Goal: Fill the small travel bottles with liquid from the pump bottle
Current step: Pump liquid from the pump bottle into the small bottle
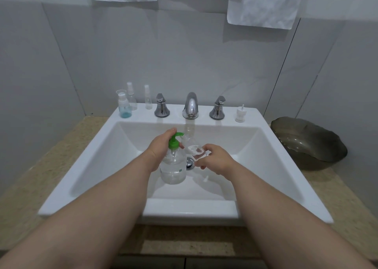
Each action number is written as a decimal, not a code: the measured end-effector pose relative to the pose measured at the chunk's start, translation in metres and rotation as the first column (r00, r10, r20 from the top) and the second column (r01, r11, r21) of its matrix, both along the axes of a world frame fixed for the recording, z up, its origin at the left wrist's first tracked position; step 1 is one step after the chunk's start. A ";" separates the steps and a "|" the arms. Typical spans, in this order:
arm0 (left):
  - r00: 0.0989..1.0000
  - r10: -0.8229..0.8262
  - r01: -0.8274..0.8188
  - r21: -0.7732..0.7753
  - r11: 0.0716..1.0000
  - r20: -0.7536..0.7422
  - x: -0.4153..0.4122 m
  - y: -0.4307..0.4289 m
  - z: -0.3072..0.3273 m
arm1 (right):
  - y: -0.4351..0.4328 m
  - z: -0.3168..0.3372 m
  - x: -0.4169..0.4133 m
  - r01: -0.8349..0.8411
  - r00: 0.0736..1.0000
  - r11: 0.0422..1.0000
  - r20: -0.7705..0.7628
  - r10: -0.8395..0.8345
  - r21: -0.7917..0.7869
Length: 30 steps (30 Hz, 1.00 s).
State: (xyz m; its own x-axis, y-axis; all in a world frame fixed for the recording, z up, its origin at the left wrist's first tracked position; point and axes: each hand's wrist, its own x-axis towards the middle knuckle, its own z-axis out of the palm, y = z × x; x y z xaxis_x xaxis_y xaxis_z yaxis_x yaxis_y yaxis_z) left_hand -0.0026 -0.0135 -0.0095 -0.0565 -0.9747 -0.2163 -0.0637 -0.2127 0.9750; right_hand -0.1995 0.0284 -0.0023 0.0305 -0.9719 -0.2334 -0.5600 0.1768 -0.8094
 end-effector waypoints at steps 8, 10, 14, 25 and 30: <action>1.000 0.010 -0.010 0.009 1.000 -0.011 0.003 -0.001 -0.002 | 0.002 0.002 0.000 -0.003 1.000 1.000 0.009 0.003 -0.003; 1.000 0.003 -0.003 0.005 1.000 -0.005 0.004 -0.001 -0.003 | 0.003 0.003 0.000 -0.005 1.000 1.000 0.007 0.005 -0.003; 1.000 -0.011 0.011 -0.001 1.000 -0.007 0.005 -0.001 0.000 | 0.004 0.002 0.000 -0.009 1.000 1.000 -0.013 0.010 0.011; 1.000 0.002 -0.002 0.004 1.000 -0.003 0.001 0.007 0.003 | 0.005 0.004 0.001 -0.019 1.000 1.000 -0.018 0.020 0.014; 1.000 0.023 -0.023 -0.024 0.999 0.012 -0.004 0.007 0.005 | 0.001 0.002 0.001 -0.008 1.000 1.000 -0.019 0.008 0.005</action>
State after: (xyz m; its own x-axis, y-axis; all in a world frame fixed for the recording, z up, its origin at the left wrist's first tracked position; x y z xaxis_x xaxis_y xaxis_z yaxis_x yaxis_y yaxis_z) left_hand -0.0065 -0.0066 -0.0045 -0.0313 -0.9807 -0.1932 -0.0712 -0.1906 0.9791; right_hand -0.1990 0.0295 0.0000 0.0335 -0.9704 -0.2390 -0.5762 0.1766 -0.7980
